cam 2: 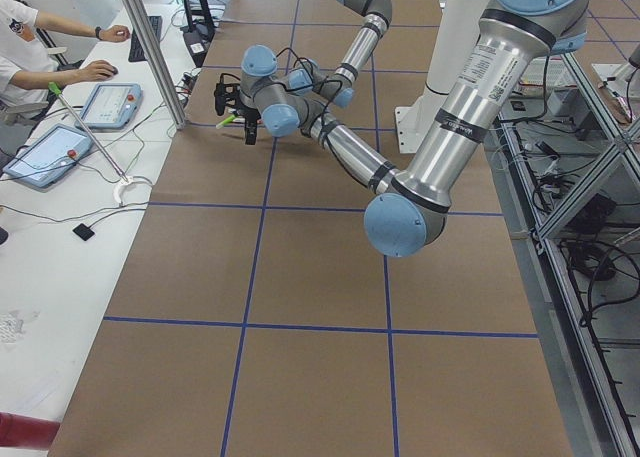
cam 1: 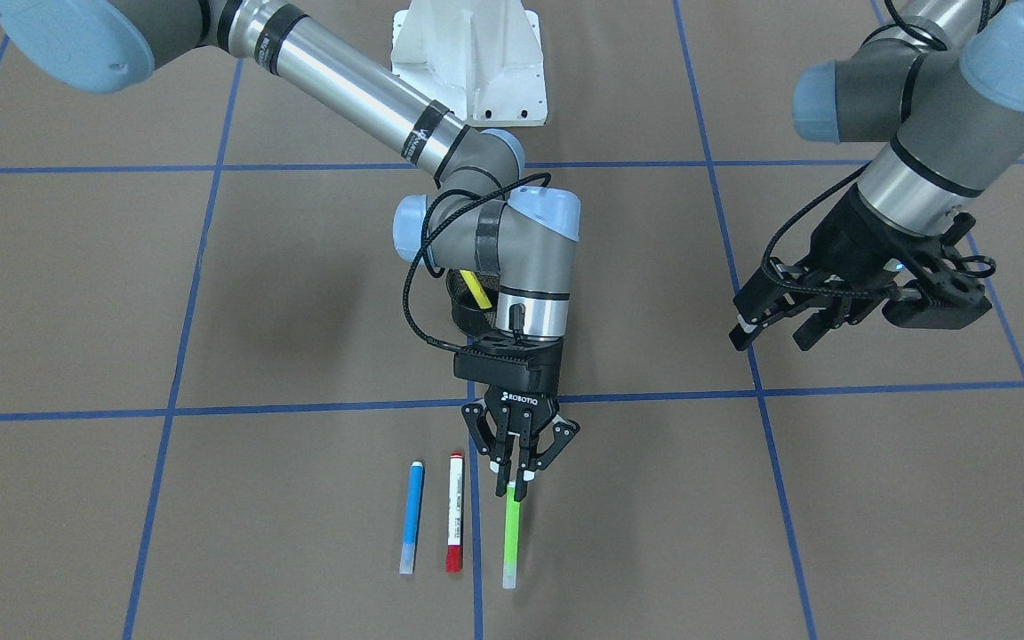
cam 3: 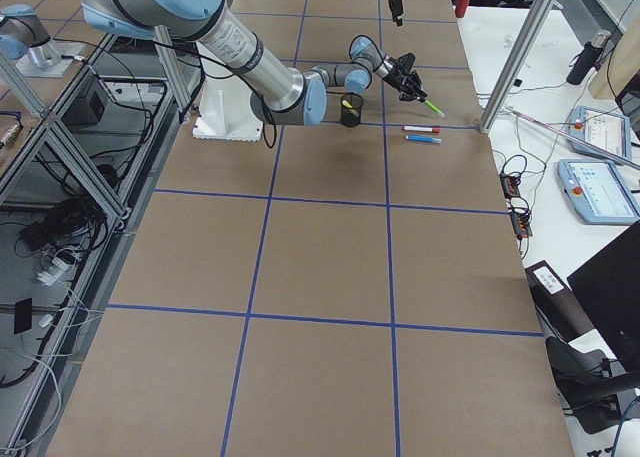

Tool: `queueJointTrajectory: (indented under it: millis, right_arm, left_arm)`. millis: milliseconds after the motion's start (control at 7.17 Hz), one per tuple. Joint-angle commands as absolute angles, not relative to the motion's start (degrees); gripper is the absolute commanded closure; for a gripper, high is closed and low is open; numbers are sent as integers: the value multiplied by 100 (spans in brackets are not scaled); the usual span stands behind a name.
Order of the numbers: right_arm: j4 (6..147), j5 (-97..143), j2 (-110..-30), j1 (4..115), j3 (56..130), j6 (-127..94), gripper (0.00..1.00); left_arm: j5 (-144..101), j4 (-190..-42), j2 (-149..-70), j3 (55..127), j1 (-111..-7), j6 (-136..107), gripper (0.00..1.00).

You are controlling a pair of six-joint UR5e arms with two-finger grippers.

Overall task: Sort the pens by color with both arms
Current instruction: 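Lower the green highlighter onto the table beside the markers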

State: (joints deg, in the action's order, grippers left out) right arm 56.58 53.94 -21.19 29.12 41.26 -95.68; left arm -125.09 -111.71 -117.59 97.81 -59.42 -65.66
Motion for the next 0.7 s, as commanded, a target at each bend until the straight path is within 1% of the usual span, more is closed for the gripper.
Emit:
queueJointTrajectory:
  millis: [0, 139, 279, 418, 558]
  right_arm:
    - [5625, 5501, -2118, 2900, 4236, -9440, 56]
    - [5608, 5537, -2136, 2909, 4280, -9387, 54]
    - [5607, 5624, -2144, 2909, 4324, -9274, 55]
    - [5607, 5703, -2197, 2927, 4533, -9159, 55]
    - [5607, 5965, -2423, 2953, 5040, -8854, 55]
  left_arm:
    - [-12507, -11180, -11742, 9747, -5941, -6513, 12]
    - [-12507, -11180, -11751, 9747, -5941, -6513, 12]
    - [-12507, -11180, -11742, 9738, -5941, -6513, 12]
    - [-12516, -11180, -11751, 9738, -5941, -6513, 12]
    - [-12507, -11136, -11786, 9721, -5941, -6521, 12]
